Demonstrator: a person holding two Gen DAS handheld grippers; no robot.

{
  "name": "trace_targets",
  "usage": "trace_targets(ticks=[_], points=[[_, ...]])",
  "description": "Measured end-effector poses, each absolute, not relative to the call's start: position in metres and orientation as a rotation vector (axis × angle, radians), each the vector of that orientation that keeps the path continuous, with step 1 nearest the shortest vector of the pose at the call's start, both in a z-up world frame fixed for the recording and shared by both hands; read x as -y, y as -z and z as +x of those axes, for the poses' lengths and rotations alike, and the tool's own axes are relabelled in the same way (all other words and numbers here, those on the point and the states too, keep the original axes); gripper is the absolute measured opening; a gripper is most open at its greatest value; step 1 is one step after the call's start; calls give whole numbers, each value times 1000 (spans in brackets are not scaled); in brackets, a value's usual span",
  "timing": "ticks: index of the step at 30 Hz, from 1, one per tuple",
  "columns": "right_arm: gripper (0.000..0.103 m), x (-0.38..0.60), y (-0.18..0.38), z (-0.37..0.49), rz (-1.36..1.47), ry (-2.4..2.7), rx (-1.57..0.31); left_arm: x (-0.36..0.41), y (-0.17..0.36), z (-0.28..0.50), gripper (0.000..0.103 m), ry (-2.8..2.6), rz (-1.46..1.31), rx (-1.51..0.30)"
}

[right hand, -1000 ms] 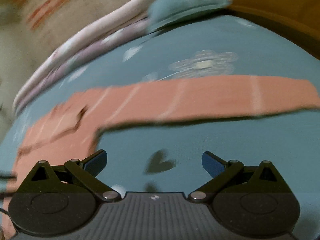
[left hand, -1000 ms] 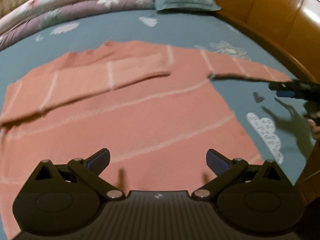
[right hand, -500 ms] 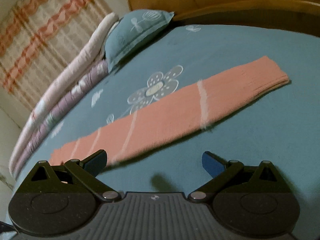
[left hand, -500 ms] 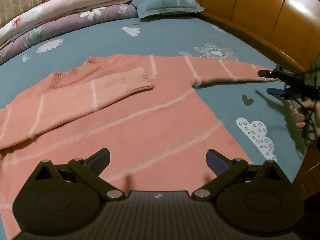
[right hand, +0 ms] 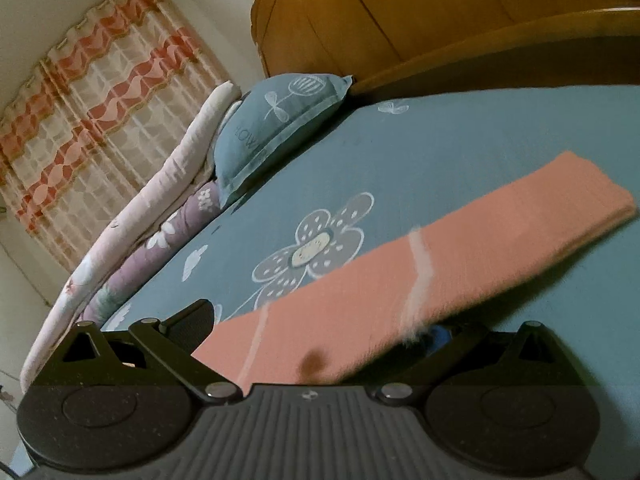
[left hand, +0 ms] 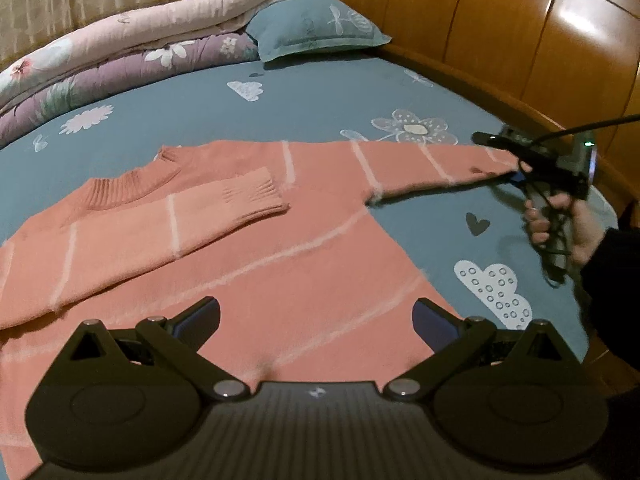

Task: Fold clothes
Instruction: 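Move the open right tool along the unfolded sleeve to its cuff, then grasp the unfolded sleeve cuff with the right tool and lift it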

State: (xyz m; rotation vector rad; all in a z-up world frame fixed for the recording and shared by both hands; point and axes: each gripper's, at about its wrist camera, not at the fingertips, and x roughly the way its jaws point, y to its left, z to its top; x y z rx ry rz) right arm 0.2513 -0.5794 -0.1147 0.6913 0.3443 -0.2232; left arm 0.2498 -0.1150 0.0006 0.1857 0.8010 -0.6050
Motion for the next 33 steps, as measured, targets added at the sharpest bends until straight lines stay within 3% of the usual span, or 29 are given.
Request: trace_targets(ticks=[13, 33], points=[[103, 578, 105, 262, 708, 244, -365, 120, -26, 258, 102, 717, 178, -633], [103, 511, 37, 294, 611, 113, -295, 62, -20, 249, 102, 698, 147, -634]])
